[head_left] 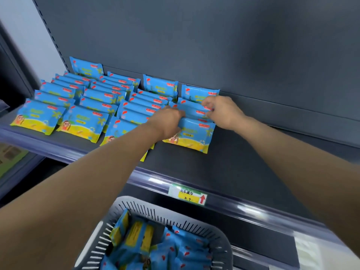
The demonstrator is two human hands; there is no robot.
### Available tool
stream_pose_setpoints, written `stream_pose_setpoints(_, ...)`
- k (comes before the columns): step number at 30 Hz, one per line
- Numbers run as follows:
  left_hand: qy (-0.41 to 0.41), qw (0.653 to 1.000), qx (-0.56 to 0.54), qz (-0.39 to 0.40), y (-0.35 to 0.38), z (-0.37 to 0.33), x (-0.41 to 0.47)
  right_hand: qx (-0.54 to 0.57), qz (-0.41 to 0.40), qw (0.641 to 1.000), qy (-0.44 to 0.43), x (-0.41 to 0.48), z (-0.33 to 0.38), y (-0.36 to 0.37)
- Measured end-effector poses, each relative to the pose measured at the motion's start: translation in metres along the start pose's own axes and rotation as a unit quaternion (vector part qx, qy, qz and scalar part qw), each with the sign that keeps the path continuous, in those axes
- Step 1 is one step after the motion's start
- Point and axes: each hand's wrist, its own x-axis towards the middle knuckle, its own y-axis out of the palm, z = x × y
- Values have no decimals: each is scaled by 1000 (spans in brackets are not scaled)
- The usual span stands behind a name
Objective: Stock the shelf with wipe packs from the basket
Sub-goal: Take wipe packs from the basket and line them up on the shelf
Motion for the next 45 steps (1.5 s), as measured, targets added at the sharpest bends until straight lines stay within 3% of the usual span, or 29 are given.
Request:
stream_pose_setpoints(7,-1,993,111,-44,10,-6,-2,-29,-49,998,-16,-36,22,-14)
stream_pose_setpoints(14,36,981,53,-181,-27,-15,-47,-102,-108,988,-26,-80,63,-37)
stream_pose_setpoints(21,73,939,30,-335,-89,-33,-121,-154,-196,968,-42,-136,114,-74)
stream_pose_setpoints(29,137,904,20,-405,-116,-52,-210,-184,-273,942,-57,-205,156,-87)
stream_pose_setpoints(36,159,919,0,-360,-70,-40,-263,-163,-247,952,-78,-251,163,-27)
stream_pose_setpoints(41,149,968,-27,-201,8,-20,-284,-163,-83,981,-65,-275,147,63)
stream_pose_setpoints(45,93,993,-53,-51,67,5,-291,-170,87,979,-66,-291,126,136)
